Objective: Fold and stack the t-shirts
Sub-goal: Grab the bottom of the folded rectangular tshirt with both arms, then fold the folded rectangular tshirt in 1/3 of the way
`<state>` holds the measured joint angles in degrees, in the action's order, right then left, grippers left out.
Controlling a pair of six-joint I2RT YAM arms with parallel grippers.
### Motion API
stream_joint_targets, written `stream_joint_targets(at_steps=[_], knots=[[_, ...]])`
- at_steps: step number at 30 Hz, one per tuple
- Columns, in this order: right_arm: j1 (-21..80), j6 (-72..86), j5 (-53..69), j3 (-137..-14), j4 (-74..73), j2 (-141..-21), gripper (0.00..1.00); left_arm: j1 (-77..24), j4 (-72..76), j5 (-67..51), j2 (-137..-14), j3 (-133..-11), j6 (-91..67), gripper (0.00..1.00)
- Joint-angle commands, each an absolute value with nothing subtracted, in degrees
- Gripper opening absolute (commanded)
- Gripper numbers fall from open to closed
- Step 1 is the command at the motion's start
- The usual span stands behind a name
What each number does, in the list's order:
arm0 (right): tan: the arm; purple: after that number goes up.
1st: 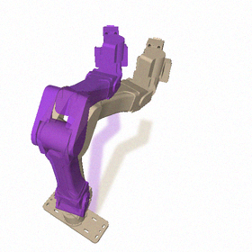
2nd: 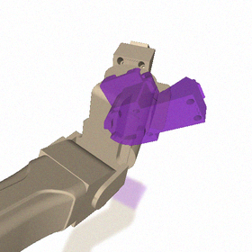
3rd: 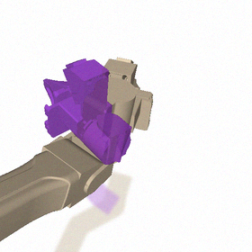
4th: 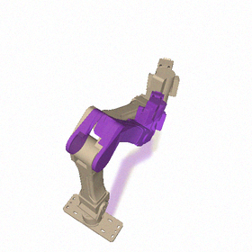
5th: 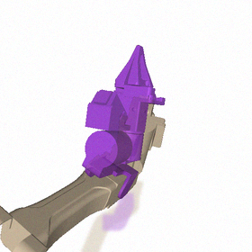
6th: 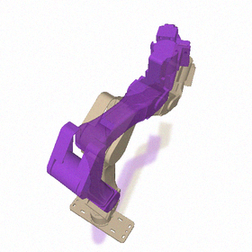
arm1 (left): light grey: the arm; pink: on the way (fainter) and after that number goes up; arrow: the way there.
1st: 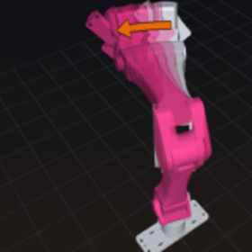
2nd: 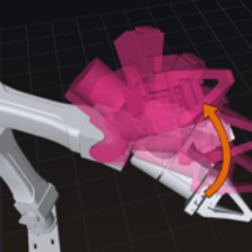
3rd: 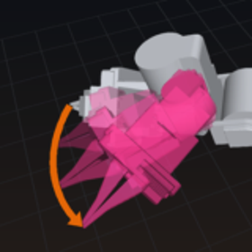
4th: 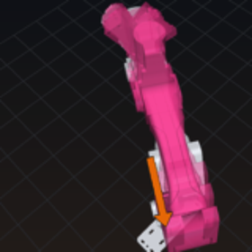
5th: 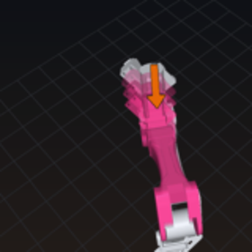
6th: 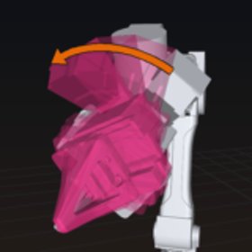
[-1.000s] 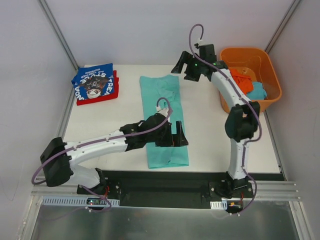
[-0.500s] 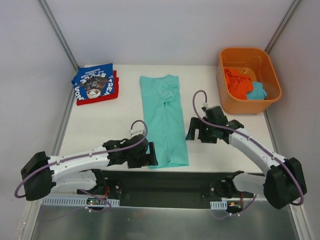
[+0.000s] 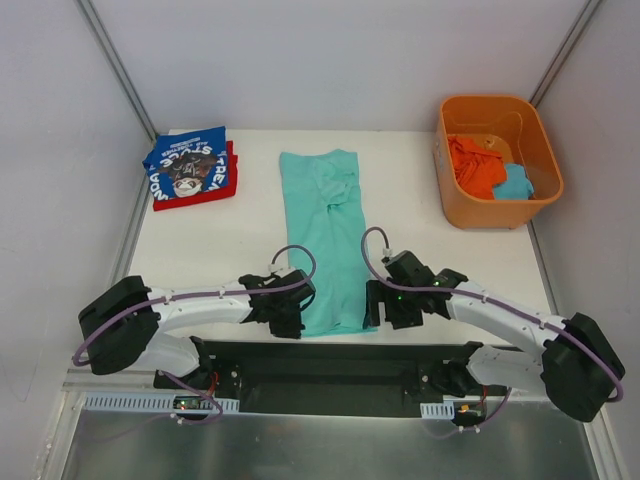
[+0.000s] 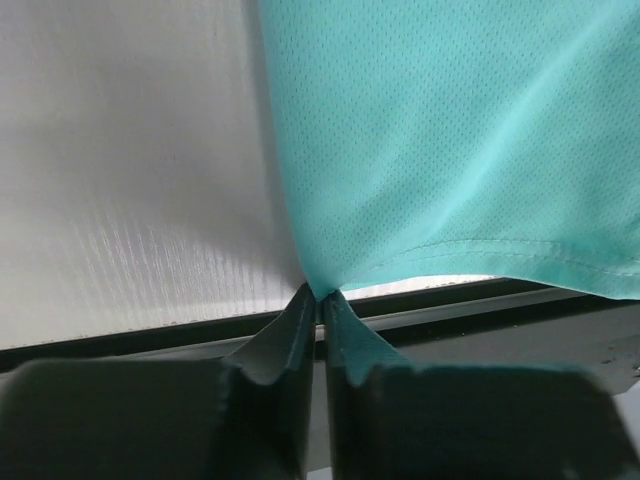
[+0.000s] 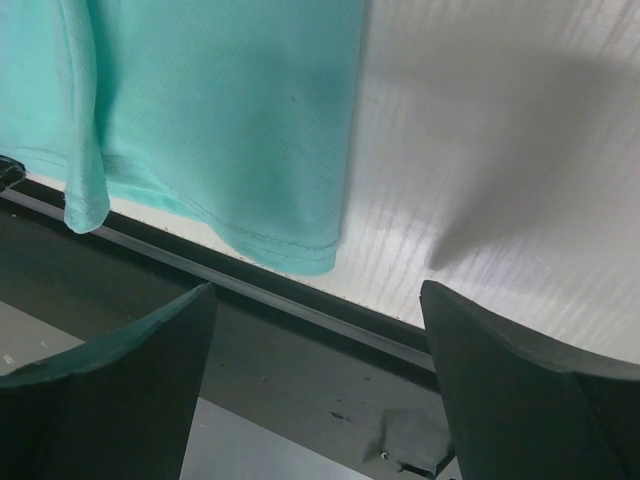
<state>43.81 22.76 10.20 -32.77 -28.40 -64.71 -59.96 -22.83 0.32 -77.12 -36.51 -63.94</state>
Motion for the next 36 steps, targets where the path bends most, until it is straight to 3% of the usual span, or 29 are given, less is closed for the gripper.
stream_joint_targets(at_steps=[1, 3, 4, 6, 10, 11, 17, 22, 28, 36], knots=[[45.7, 25.13, 9.84, -33.22, -25.5, -68.46, 0.83, -60.21, -23.73, 1.67, -76.64, -36.21, -65.04, 0.0], [46.23, 25.49, 10.28, -33.05, -23.91, -71.78, 0.74, -60.29, -23.73, 1.84, -76.2, -35.95, -65.13, 0.0], [46.67, 25.66, 10.72, -33.05, -22.43, -72.94, 0.62, -60.21, -23.64, 1.93, -76.11, -35.95, -65.04, 0.0], [47.19, 25.75, 12.38, -33.4, -21.36, -76.09, 0.51, -60.21, -23.64, 2.02, -75.68, -36.12, -64.78, 0.0], [48.69, 25.75, 10.47, -36.81, -22.66, -77.26, 0.05, -60.21, -23.82, 2.11, -74.36, -37.26, -63.9, 0.0], [48.78, 25.14, 8.11, -37.96, -23.63, -76.82, 0.01, -60.21, -23.73, 2.46, -73.22, -37.53, -63.55, 0.0], [48.78, 19.78, -3.67, -48.76, -33.65, -72.95, 0.0, -58.54, -23.73, 6.5, -69.88, -42.27, -59.69, 0.0], [46.85, 15.39, -6.5, -55.89, -34.89, -74.53, 0.01, -50.37, -23.73, 6.51, -69.7, -46.92, -55.56, 0.0], [42.11, 11.17, -8.79, -67.49, -33.66, -81.9, 0.01, -40.54, -23.73, 5.27, -74.17, -55.61, -48.09, 0.0], [34.46, 8.0, -2.82, -81.02, -33.49, -95.52, 0.01, -31.56, -23.73, 0.53, -87.09, -67.05, -40.26, 0.0]])
